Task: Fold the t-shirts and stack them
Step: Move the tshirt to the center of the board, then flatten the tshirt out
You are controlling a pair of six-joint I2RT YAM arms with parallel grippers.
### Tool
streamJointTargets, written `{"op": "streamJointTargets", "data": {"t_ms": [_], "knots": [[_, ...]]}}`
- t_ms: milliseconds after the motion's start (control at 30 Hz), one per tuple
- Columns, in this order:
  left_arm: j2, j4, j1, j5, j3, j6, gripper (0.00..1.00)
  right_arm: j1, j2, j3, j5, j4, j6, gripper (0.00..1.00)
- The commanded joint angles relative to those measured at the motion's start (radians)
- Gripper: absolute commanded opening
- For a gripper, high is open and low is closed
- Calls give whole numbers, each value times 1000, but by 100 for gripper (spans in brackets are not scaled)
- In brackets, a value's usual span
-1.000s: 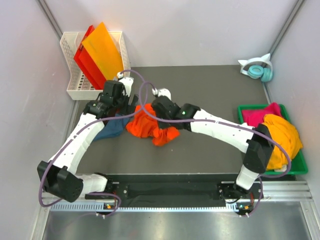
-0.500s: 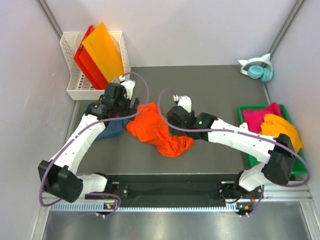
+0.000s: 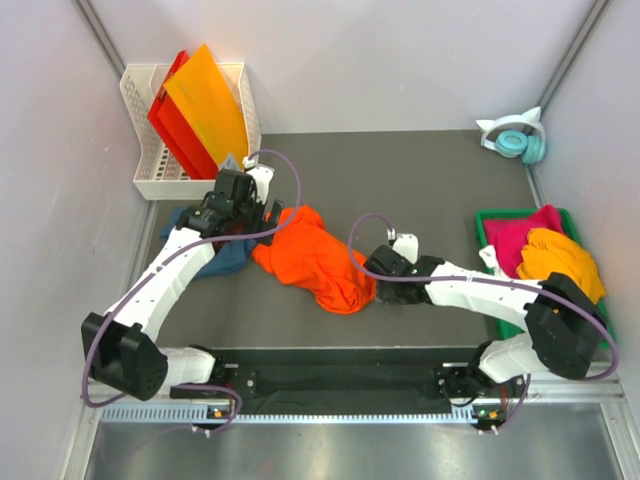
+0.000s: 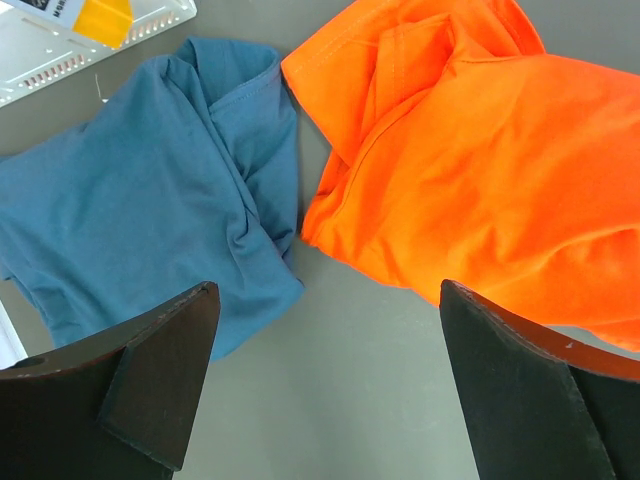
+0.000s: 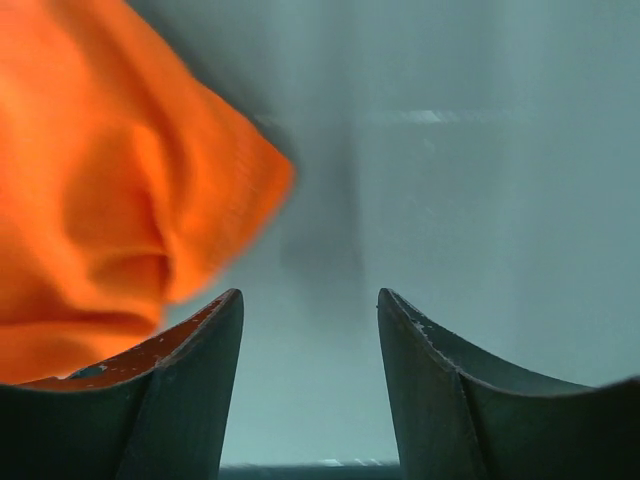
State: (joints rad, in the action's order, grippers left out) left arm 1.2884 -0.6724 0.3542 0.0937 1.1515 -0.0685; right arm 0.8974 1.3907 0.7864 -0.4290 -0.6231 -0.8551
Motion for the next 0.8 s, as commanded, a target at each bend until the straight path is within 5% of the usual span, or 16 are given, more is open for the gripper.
{"op": "streamJointTargets", "data": {"t_ms": [0, 467, 567, 667, 700, 767], "knots": [[9, 42, -3, -12, 1, 15, 95, -25, 30, 36, 9, 167, -25, 56], [-1, 36, -4, 1, -15, 12, 95, -86, 171, 73, 19, 249, -25, 44], [-3, 39, -4, 5, -18, 10, 95, -91, 176, 73, 18, 246, -27, 36], [0, 43, -3, 6, -21, 10, 95, -94, 160, 68, -3, 234, -27, 16], [0, 45, -4, 6, -22, 10, 95, -92, 154, 71, -16, 221, -25, 0], [0, 51, -3, 8, -30, 10, 94, -77, 116, 102, -80, 160, -27, 0]]}}
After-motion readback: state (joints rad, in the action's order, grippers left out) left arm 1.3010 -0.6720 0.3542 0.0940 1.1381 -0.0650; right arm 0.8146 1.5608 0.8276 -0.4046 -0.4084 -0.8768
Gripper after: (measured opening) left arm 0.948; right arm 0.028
